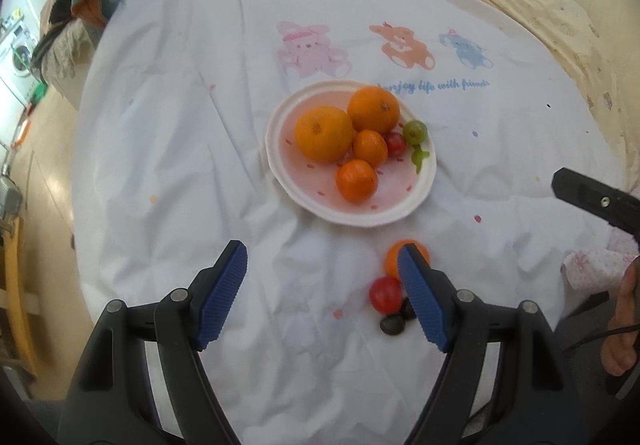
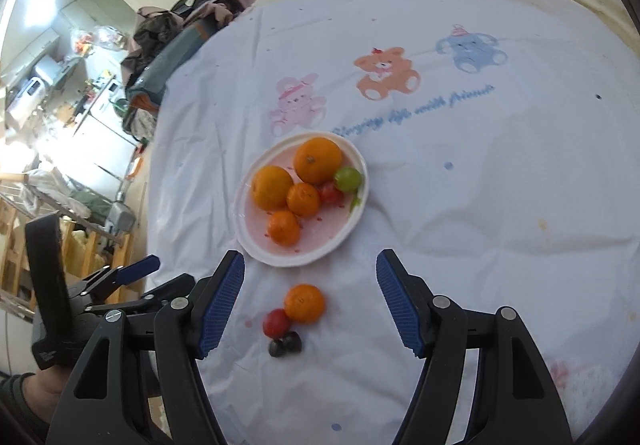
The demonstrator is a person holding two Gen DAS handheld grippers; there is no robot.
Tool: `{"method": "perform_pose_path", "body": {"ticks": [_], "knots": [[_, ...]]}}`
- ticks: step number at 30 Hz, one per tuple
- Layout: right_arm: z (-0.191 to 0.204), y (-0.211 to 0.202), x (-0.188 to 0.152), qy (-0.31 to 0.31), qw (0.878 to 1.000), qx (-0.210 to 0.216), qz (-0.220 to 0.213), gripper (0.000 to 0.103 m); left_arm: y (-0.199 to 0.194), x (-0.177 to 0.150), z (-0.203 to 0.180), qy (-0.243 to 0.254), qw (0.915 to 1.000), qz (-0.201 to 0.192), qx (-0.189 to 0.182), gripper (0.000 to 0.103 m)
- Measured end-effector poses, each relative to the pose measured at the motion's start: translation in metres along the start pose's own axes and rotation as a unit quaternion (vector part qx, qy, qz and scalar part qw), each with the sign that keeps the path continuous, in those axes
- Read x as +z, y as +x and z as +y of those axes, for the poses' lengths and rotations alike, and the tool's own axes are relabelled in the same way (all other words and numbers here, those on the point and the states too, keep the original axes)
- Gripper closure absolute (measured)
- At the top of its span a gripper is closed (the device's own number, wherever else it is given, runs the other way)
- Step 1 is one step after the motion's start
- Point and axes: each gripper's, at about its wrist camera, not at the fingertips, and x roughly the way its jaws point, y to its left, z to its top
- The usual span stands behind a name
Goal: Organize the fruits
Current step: 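Withdraw both open tools from the plate toward the remaining fruit, then grasp the red tomato with the left tool while the right tool grasps a mandarin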
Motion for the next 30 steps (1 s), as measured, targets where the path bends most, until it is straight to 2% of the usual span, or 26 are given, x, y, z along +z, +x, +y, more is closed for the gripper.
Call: {"method": "perform_pose_path", "body": {"ticks": [5,12,15,19,20,22,25,30], "knots": [[0.002,0.005,-0.012,0.005,1.0,-0.002,0.008,0.032,0.012,-0.011,-0.001,0.002,0.9999,0.011,-0.005,0.028],[-0.011,0.013,-0.013,0.018,0.999,-0.048,0.01,0.032,0.037,-0.019,0.008,-0.024,0.9979,0.052,-0.03,0.028],[-0.026,0.019,-0.011,0.045,0.997,-0.063,0.019,0.032,0.051,-0.022,0.005,-0.032,0.9952,0.08,-0.046,0.029],[-0.04,0.022,-0.009,0.074,0.995,-0.063,0.024,0.032,0.072,-0.031,-0.016,-0.008,0.9895,0.127,-0.068,0.031],[-0.042,0.022,-0.009,0.077,0.995,-0.066,0.025,0.032,0.077,-0.032,-0.023,0.003,0.9884,0.134,-0.071,0.032],[-0.046,0.022,-0.009,0.083,0.994,-0.069,0.026,0.032,0.087,-0.034,-0.034,0.019,0.986,0.148,-0.074,0.046],[-0.048,0.019,-0.009,0.083,0.994,-0.071,0.025,0.032,0.095,-0.033,-0.037,0.011,0.9849,0.156,-0.074,0.058],[-0.049,0.015,-0.009,0.077,0.994,-0.078,0.022,0.032,0.103,-0.032,-0.038,-0.006,0.9815,0.168,-0.093,0.06]]}}
